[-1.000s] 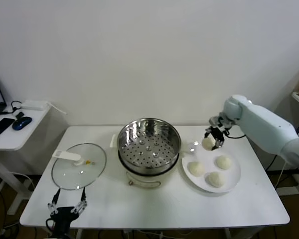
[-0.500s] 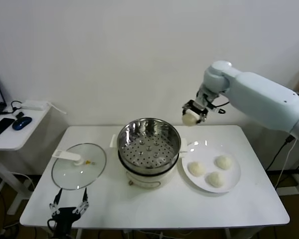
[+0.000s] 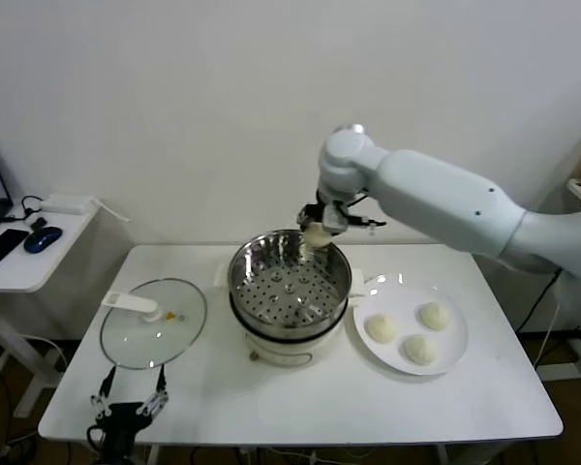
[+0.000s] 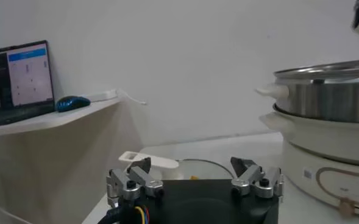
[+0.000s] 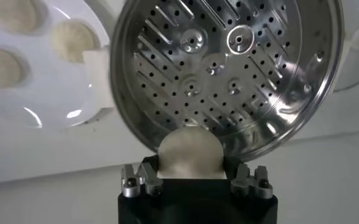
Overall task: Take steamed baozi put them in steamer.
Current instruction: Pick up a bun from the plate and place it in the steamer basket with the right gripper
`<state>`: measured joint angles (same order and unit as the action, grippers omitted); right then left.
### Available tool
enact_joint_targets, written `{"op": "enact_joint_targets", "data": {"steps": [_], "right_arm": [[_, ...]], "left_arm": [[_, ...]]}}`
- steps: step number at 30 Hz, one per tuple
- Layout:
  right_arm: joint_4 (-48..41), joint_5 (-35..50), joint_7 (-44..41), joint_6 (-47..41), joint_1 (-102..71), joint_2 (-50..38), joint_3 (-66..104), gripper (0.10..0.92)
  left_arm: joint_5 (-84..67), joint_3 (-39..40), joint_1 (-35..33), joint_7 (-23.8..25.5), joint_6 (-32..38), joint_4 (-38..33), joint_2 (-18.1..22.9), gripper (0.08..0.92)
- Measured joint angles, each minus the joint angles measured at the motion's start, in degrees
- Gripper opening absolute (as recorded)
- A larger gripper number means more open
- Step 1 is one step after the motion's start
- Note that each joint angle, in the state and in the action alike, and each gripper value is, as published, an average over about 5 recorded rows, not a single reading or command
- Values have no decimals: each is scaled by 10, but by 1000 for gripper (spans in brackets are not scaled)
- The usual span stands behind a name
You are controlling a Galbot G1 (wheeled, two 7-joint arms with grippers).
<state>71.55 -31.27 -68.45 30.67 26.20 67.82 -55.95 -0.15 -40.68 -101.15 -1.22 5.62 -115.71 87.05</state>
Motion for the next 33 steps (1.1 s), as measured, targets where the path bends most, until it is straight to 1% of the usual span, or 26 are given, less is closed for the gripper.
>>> {"op": "enact_joint_targets", "data": {"steps": [7, 14, 25, 33], "right_arm": [[-40, -70, 5, 24, -41, 59, 20, 681], [-85, -124, 10, 42, -79, 100, 40, 679], [-136, -182, 16, 58, -122, 137, 68, 679], [-158, -208, 21, 65, -141, 152, 82, 681]], "left_arm": [[-2, -6, -3, 2, 1, 1, -5, 823], [-5, -8, -6, 2, 2, 2, -7, 823], [-7, -7, -10, 2, 6, 6, -7, 823], [-7, -5, -14, 2, 8, 6, -6, 823]]}}
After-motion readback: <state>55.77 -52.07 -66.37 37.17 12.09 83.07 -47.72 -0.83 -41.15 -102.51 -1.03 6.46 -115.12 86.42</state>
